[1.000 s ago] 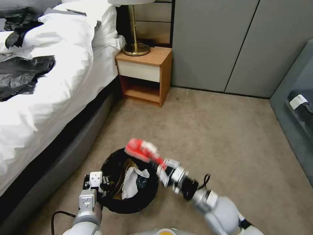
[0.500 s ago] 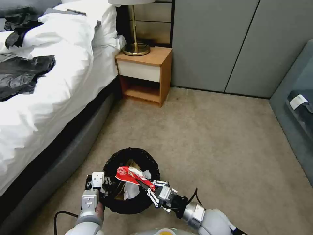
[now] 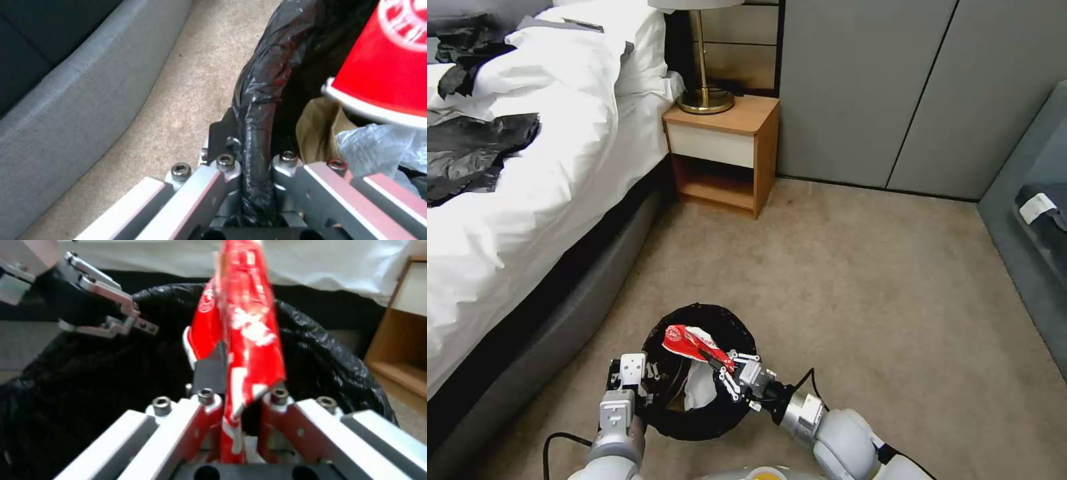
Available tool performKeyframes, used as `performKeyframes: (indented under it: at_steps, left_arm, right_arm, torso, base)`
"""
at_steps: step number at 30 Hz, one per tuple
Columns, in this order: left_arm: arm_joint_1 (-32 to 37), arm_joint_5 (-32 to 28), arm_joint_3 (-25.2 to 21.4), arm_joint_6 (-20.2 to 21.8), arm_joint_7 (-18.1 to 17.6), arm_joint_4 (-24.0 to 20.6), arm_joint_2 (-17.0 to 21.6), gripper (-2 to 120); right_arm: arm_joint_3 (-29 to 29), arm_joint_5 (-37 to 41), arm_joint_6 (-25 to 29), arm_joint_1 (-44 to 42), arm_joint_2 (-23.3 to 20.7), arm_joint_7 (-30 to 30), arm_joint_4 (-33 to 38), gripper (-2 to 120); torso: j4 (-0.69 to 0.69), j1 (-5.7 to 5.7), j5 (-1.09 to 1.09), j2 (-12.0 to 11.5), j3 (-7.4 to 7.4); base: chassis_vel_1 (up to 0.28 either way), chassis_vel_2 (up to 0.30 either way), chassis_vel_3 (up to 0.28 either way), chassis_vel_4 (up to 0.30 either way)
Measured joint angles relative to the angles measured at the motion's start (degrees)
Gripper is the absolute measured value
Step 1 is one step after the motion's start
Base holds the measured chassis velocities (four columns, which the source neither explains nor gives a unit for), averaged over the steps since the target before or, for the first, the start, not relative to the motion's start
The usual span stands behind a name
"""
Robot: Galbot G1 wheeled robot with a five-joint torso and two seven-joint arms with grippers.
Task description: Pick up the trash bin, then pick up the garbage from the floor and place it into the trash bin.
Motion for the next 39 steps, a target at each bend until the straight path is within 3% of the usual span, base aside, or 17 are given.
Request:
performKeyframes:
  at_steps: [3,4,7,10,17,24,39]
  left_arm:
    - [0.00,-0.01,-0.04,-0.02,0.01,-0.02,0.02,0]
    - [-0.02,-0.04,-0.13,-0.02,0.01,-0.04,0.06,0]
    - [-0.07,-0.08,-0.17,-0.02,0.02,-0.09,0.11,0]
    - [-0.24,-0.24,-0.28,0.03,0.04,-0.38,0.26,0]
    - [-0.24,-0.36,-0.45,0.16,0.06,-0.54,0.46,0]
    - [-0.35,-0.37,-0.43,0.43,0.06,-0.71,0.58,0]
    - [-0.23,-0.18,0.00,0.49,0.06,-0.49,0.58,0]
  right_arm:
    - [-0.03,0.00,-0.14,0.01,-0.09,0.22,0.00,13]
    - [-0.01,0.00,-0.24,-0.09,-0.28,0.41,0.08,22]
    - [0.08,0.00,-0.26,-0.33,-0.48,0.51,0.28,30]
    - [0.49,0.00,-0.24,-1.15,-1.19,0.66,0.84,46]
    - [0.94,0.02,-0.09,-1.71,-2.04,0.69,1.61,66]
    - [1.23,0.30,-0.01,-1.89,-3.50,0.83,2.81,96]
    - [1.78,1.18,-0.06,2.42,-1.70,3.25,6.00,100]
  torso:
    - [0.00,0.00,0.00,0.00,0.00]
    - [0.00,0.00,0.00,0.00,0.00]
    - [0.00,0.00,0.00,0.00,0.00]
    - [0.00,0.00,0.00,0.00,0.00]
    - [0.00,0.00,0.00,0.00,0.00]
    - [0.00,0.00,0.00,0.00,0.00]
    - [0.01,0.00,0.00,0.00,0.00]
  base:
    - [0.000,0.000,0.000,0.000]
    - [0.000,0.000,0.000,0.000]
    - [0.000,0.000,0.000,0.000]
    - [0.000,0.000,0.000,0.000]
    - [0.000,0.000,0.000,0.000]
    - [0.000,0.000,0.000,0.000]
    - [0.000,0.000,0.000,0.000]
